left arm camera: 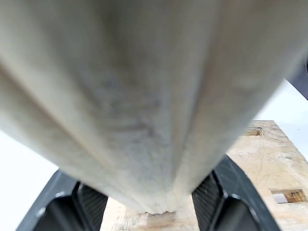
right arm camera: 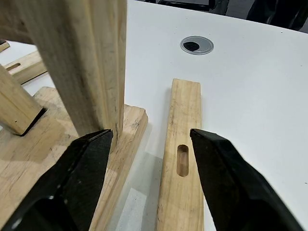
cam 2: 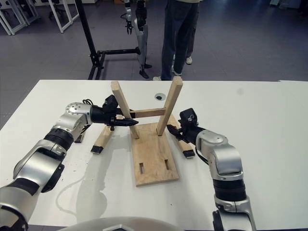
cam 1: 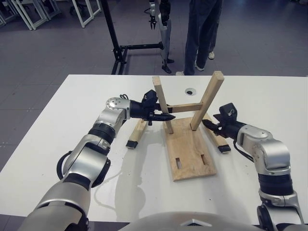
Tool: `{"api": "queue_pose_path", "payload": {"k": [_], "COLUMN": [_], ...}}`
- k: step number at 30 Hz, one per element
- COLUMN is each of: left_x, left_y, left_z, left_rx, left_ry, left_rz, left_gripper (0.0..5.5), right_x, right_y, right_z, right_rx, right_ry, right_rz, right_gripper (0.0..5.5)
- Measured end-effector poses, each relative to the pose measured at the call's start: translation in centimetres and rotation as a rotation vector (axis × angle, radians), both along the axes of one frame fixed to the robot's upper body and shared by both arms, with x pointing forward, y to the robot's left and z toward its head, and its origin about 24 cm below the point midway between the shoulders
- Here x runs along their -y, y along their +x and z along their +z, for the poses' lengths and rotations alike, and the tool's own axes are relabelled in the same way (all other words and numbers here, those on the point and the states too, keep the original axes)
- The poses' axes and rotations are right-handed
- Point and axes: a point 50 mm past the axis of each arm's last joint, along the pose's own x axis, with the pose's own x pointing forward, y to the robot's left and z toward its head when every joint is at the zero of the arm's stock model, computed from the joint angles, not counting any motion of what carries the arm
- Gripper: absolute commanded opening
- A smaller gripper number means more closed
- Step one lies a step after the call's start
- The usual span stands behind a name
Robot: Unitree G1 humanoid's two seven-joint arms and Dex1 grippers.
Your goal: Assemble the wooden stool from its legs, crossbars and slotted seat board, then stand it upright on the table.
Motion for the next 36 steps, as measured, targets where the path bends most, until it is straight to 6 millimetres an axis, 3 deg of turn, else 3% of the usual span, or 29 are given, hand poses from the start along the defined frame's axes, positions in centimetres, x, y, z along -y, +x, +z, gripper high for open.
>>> {"api": "queue_pose_path", "payload": {"k": [2,6,10,14,22,29,30,36], "left_x": [0.0,-0.1,-0.1,0.0,0.2,0.8,0.9,2.4], "left_y": [-0.1,-0.2,-0.2,-0.2,-0.2,-0.1,-0.1,-0.5], "left_z": [0.0,0.1,0.2,0.3,0.2,0.5,0.6,0.8], "left_rx": [0.005,0.035,0.070,0.098,0.139,0.152,0.157,0.421], "left_ry": [-0.004,-0.010,-0.017,-0.024,-0.034,-0.039,-0.040,0.217], "left_rz": [-0.009,-0.020,-0.033,-0.041,-0.052,-0.072,-0.079,-0.287], "left_gripper": [2.06,2.06,2.06,2.06,2.06,2.06,2.50,3.72], "right_x": [-1.2,-0.5,-0.4,-2.2,-3.9,-2.9,-2.7,-3.5], "right_y": [-0.8,-2.8,-3.8,-4.0,-4.0,-2.3,-2.1,-1.8], "right_z": [0.5,2.1,2.7,2.5,0.8,-1.5,-1.8,-2.1], "right_rx": [-0.025,-0.114,-0.182,-0.191,-0.196,-0.136,-0.129,-0.075], "right_ry": [0.044,0.098,0.117,0.105,0.070,-0.073,-0.088,-0.128], "right_rz": [0.172,0.498,0.684,0.840,0.927,0.856,0.848,0.874], "right_gripper": [3.01,3.01,3.01,3.01,3.01,3.01,3.06,3.06]}}
